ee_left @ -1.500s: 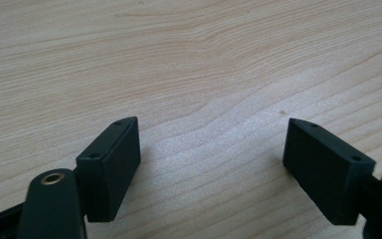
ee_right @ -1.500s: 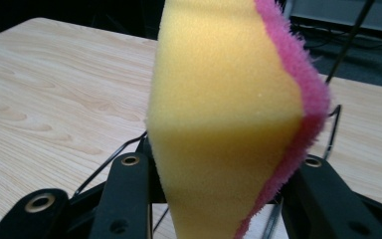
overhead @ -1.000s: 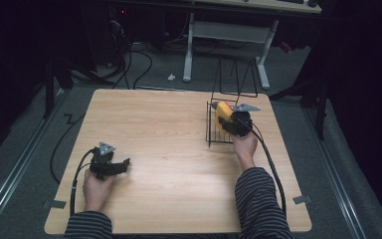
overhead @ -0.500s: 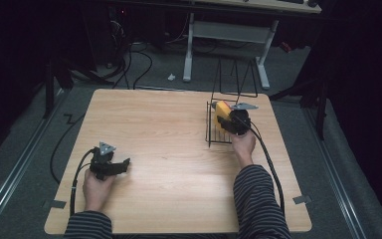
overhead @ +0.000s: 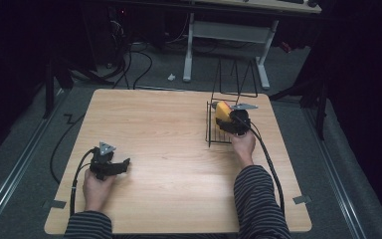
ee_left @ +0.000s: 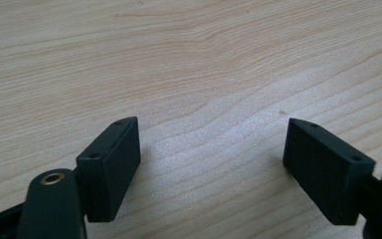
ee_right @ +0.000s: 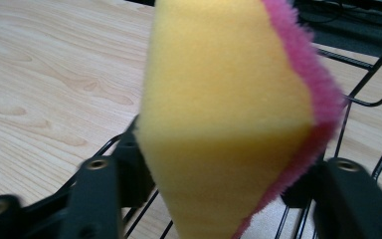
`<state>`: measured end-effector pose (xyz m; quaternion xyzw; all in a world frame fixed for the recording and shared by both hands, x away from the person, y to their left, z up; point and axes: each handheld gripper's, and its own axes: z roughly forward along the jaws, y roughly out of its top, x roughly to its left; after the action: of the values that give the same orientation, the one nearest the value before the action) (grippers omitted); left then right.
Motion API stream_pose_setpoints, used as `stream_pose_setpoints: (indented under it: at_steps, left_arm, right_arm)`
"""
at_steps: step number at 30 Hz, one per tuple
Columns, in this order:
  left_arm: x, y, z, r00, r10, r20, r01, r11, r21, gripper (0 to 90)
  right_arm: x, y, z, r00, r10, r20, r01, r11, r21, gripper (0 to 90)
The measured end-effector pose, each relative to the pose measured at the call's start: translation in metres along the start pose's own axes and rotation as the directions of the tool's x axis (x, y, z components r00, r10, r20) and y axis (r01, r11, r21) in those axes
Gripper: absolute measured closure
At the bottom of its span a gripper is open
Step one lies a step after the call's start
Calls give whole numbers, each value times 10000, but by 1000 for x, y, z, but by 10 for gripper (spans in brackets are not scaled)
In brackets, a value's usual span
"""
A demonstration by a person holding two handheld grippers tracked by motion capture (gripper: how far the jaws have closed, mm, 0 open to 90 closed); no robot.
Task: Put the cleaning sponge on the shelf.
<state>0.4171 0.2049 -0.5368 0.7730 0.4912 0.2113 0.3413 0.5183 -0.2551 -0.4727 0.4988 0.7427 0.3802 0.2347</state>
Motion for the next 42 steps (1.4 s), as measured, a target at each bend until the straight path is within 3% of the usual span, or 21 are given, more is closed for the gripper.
stream_pose_setpoints:
  at_steps: [5,9,13,20,25,30,35,42]
  left_arm:
    - [0,0,0,10000,2,1,-2,10000,0,232]
    - [0,0,0,10000,1,0,-1,10000,-1,232]
    - [0,0,0,10000,0,1,0,10000,2,232]
    - [0,0,0,10000,4,1,-4,10000,1,232]
    - [0,0,0,10000,3,2,-3,10000,1,232]
    - [0,0,0,10000,2,3,-2,10000,2,231]
    - [0,0,0,10000,1,4,-1,10000,0,232]
    - [0,0,0,10000,0,4,0,10000,-2,231]
  right_arm:
    - [-3,0,-3,9998,186,-1,-186,9998,106,313]
    - [-5,0,-5,9997,234,-9,-234,9996,157,280]
    - [-3,0,-13,9992,391,-71,-390,9992,90,283]
    - [-1,1,-24,9999,96,-118,-95,9998,153,276]
    - [-2,1,-31,9994,312,-165,-311,9995,101,260]
    - [1,1,-45,9998,180,-91,-183,9991,-372,259]
    - [-2,-1,-55,9993,338,-184,-344,9989,-329,237]
    - [2,-1,-63,9994,196,-273,-209,9987,-473,256]
